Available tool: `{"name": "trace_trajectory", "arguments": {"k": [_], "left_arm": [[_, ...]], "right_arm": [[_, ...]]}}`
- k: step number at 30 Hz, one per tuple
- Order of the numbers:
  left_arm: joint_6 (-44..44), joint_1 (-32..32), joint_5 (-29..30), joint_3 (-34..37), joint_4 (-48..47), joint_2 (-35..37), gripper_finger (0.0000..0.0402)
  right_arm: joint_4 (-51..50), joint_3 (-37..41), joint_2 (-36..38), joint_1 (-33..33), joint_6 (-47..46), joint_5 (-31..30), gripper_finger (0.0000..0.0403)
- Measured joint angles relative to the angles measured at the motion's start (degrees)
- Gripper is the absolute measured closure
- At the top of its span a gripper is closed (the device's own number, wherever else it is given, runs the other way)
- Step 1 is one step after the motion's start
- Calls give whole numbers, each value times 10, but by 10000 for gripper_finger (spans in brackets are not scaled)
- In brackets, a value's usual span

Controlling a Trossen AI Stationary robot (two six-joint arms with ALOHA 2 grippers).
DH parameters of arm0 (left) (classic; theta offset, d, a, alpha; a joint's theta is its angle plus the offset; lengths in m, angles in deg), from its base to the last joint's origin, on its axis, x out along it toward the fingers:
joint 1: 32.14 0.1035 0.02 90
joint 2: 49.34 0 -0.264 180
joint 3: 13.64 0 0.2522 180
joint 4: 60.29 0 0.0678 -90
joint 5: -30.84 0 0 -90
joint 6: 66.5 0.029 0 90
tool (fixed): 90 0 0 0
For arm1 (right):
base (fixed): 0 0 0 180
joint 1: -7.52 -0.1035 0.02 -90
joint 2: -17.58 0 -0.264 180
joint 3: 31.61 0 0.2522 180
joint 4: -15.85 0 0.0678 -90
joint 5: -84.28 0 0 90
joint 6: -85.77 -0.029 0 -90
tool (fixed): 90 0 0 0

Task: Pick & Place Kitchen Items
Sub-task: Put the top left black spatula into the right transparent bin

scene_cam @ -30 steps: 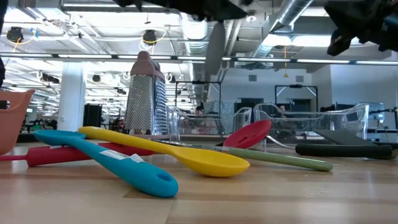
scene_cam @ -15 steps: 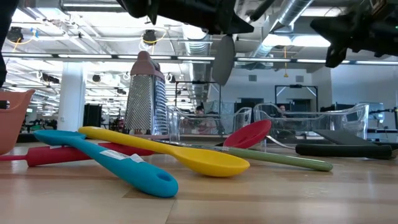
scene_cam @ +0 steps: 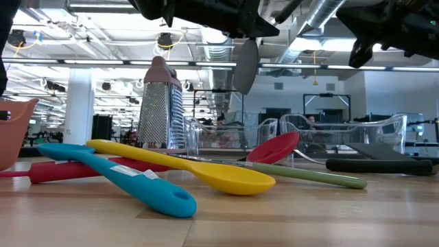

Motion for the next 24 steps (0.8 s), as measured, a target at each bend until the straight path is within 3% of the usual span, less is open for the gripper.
{"name": "trace_trajectory", "arguments": {"k": [12, 24], "left_arm": [[0, 0, 0, 0, -1, 0, 373], [0, -17, 1, 0, -4, 0, 373]], "right_arm": [[36, -82, -150, 0, 48, -15, 402], [34, -114, -174, 0, 166, -54, 396]]}}
